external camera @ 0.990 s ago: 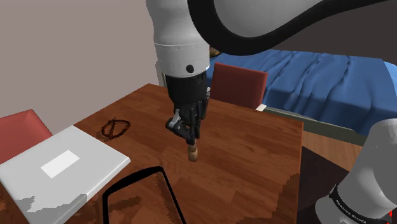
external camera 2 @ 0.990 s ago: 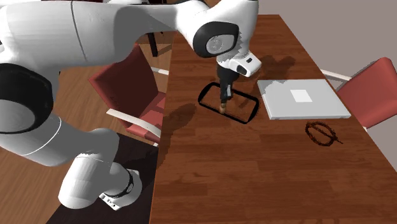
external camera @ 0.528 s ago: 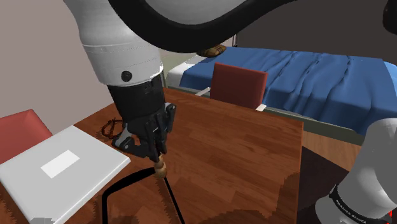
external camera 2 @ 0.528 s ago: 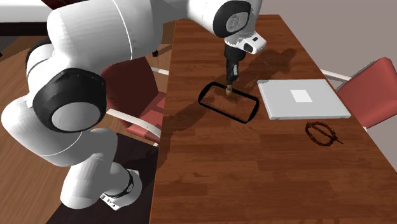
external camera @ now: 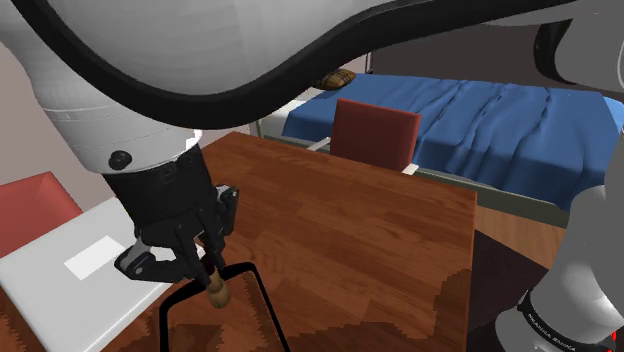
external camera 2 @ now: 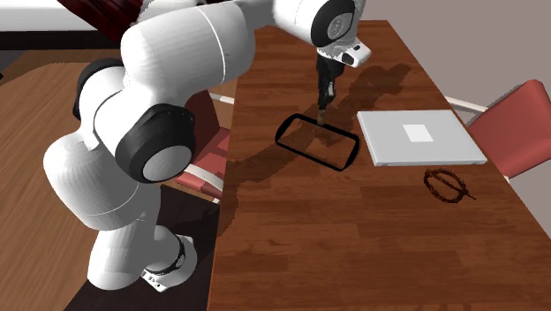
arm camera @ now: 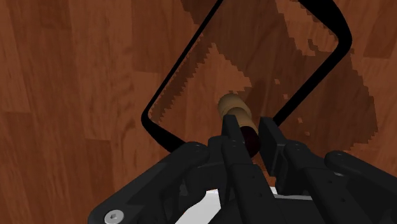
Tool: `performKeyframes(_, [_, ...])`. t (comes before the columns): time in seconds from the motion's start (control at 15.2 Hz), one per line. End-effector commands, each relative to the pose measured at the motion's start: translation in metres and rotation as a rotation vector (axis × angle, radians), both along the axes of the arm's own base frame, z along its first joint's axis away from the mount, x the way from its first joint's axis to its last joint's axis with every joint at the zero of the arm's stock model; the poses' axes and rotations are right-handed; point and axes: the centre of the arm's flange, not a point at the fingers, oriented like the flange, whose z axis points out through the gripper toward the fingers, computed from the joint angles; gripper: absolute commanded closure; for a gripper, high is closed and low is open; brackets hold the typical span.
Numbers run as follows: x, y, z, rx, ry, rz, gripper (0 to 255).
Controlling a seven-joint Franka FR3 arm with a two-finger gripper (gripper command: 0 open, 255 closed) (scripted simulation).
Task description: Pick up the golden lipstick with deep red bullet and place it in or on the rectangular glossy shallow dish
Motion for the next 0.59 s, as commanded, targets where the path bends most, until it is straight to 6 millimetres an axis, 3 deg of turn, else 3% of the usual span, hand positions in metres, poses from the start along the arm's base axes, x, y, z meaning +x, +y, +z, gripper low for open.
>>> performKeyframes(0.0, [0.001,0.000,-0.010,0.000,0.000,0.000,255])
performKeyframes(0.53, [0.001,0.000,-0.052,0.000,0.000,0.000,255])
